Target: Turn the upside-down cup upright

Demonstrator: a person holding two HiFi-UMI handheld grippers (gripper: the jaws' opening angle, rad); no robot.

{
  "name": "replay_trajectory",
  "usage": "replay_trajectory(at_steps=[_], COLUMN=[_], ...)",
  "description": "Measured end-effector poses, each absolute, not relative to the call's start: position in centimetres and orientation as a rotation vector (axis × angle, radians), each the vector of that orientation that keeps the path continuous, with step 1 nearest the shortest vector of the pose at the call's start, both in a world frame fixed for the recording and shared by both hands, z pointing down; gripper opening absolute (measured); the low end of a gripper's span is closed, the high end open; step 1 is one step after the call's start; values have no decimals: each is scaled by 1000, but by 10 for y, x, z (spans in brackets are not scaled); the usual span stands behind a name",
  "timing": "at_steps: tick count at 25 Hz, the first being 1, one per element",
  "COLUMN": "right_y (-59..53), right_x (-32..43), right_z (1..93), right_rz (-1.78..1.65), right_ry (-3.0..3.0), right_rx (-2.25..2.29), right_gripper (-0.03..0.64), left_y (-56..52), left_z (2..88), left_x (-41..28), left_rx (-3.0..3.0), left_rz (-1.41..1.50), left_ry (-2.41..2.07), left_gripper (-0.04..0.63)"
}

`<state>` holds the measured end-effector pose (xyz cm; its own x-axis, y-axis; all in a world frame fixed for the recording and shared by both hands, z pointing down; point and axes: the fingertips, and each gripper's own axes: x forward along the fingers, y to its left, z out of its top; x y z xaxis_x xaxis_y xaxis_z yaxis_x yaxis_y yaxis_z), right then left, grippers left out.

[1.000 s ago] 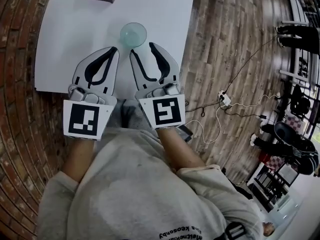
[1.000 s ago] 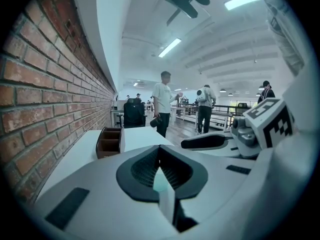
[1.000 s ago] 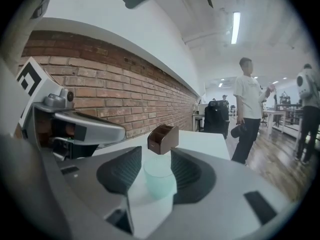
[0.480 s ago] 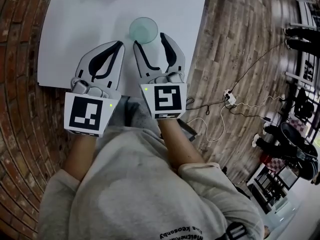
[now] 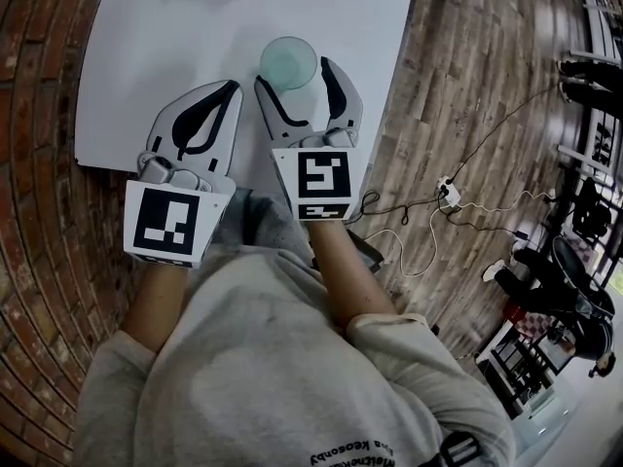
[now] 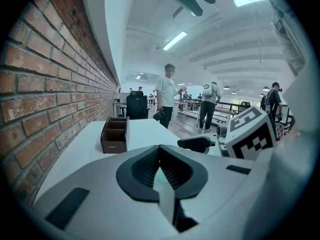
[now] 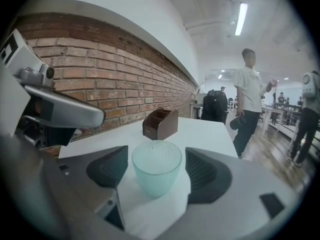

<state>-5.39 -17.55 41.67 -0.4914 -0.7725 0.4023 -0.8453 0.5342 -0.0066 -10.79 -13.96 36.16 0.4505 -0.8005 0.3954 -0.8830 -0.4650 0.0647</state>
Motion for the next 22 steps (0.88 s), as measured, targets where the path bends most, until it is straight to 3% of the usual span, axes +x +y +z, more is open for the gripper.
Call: replay_trajectory(at_steps=[22], right_y=[-192], right_x=[-69], right_z=[443], right_rz=[269], right_ry=[-2386], right_rx=[1252], right_gripper=[383], left_y=[-142], left_z=[365], left_x=[-122], left_rx=[2380], left_rz=[445], left_ry=[-1524], left_gripper=[9])
